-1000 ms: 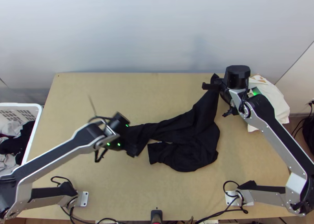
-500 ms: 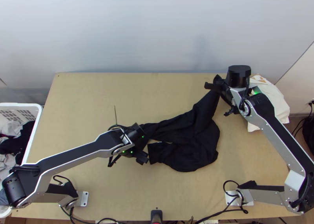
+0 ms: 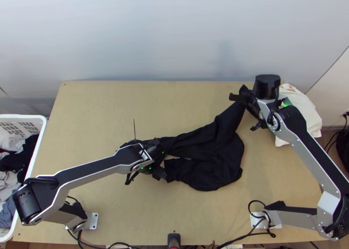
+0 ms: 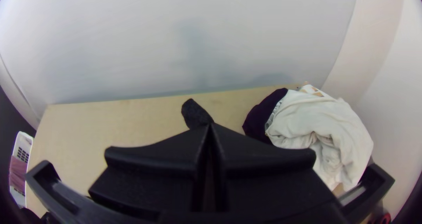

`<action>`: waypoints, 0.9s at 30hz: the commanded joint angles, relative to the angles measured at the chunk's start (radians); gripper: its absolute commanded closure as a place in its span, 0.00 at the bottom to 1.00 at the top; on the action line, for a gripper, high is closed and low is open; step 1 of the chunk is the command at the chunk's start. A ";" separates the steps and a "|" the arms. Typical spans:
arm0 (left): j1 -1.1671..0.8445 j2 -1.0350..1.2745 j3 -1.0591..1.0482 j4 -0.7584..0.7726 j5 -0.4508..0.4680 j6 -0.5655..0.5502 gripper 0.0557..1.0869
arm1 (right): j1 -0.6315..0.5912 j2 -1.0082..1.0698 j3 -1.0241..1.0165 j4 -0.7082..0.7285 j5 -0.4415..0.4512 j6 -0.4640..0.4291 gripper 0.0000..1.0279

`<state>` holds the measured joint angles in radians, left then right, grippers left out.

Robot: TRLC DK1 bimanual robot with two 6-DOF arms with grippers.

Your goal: Fold the t-shirt

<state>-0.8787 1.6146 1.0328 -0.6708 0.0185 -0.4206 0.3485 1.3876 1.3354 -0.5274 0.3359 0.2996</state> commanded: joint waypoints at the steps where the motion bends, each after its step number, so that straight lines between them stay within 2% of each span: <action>1: 0.006 0.010 -0.010 0.045 -0.037 -0.023 0.59 | -0.006 -0.012 -0.013 -0.005 0.002 0.001 0.97; 4: 0.006 0.016 -0.016 0.043 -0.037 -0.024 0.59 | -0.009 -0.015 -0.013 -0.006 0.000 0.001 0.97; 7: 0.006 0.014 -0.022 0.042 -0.042 -0.024 0.67 | -0.011 -0.016 -0.015 -0.008 0.002 0.001 0.97; 14: 0.023 0.016 -0.042 0.034 -0.046 -0.024 0.67 | -0.013 -0.016 -0.013 -0.010 0.000 0.001 0.97; 18: 0.032 -0.007 -0.045 0.039 -0.094 -0.024 0.95 | -0.016 -0.018 -0.010 -0.014 0.000 0.001 0.97; 23: 0.099 -0.071 -0.016 0.020 -0.098 -0.017 0.96 | -0.023 -0.024 0.008 -0.022 0.002 -0.001 0.97; 27: 0.219 -0.142 0.115 -0.081 -0.097 -0.012 0.96 | -0.040 -0.030 0.053 -0.037 0.002 -0.007 0.97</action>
<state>-0.7883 1.5597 1.0264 -0.6643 -0.0692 -0.4408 0.3260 1.3655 1.3422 -0.5491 0.3363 0.2993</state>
